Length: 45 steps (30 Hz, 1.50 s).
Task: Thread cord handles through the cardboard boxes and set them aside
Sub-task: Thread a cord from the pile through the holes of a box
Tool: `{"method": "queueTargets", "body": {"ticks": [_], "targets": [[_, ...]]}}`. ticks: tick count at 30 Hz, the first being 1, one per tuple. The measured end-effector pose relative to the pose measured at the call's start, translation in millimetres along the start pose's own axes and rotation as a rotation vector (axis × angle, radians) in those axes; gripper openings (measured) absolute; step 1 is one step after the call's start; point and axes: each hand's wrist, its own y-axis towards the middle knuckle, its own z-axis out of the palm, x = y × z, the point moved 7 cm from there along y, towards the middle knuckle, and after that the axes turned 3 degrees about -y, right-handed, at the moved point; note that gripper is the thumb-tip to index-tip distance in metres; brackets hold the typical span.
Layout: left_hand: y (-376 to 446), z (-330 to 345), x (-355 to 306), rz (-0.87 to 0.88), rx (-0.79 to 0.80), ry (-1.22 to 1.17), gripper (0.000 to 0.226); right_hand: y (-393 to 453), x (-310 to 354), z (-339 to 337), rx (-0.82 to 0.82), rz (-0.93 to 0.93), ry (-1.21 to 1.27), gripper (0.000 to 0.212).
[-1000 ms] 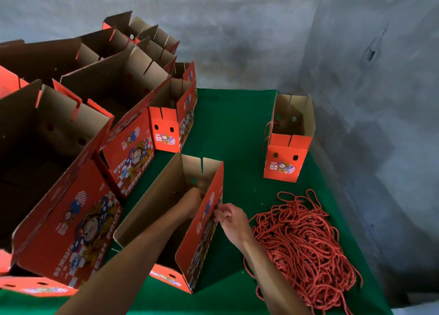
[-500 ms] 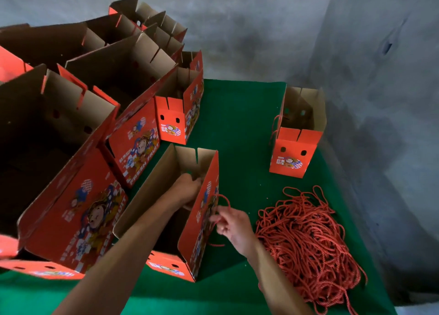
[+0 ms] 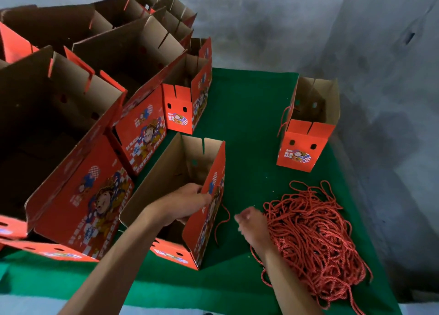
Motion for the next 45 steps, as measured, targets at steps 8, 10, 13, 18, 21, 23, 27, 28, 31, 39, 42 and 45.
{"method": "queueTargets", "body": {"ticks": [8,10,13,18,21,23,27,28,31,39,42,45], "targets": [[-1,-7,15,-0.089,-0.03,-0.078,0.045,-16,-2,77,0.288,0.008,-0.509,0.029],[-3,-12,19,-0.112,-0.06,-0.108,0.041,-15,-3,84,0.255,-0.013,-0.551,0.023],[-6,-24,25,-0.129,-0.084,-0.177,0.035,-13,-4,91,0.305,0.044,-0.439,0.013],[-8,-52,34,-0.079,-0.073,-0.252,0.048,-18,22,82,0.304,0.206,0.289,0.011],[-8,-67,39,-0.067,-0.099,-0.291,0.054,-25,64,65,0.282,0.034,0.562,0.008],[-6,-71,42,-0.065,-0.105,-0.303,0.056,-31,86,55,0.276,-0.058,0.642,0.013],[-5,-71,43,-0.047,-0.1,-0.278,0.065,-50,114,51,0.35,-0.208,0.657,0.015],[-5,-70,42,-0.042,-0.101,-0.268,0.065,-53,115,51,0.357,-0.212,0.653,0.015],[-7,-68,37,-0.034,-0.11,-0.229,0.06,-58,117,53,0.344,-0.216,0.639,0.012],[-9,-53,23,-0.022,-0.101,-0.175,0.032,-49,117,43,0.29,-0.248,0.311,0.012],[-7,-48,20,-0.022,-0.112,-0.177,0.033,-45,114,39,0.347,-0.219,0.263,0.013],[-4,-45,17,-0.011,-0.134,-0.179,0.034,-42,110,35,0.335,-0.204,0.335,0.013]]}}
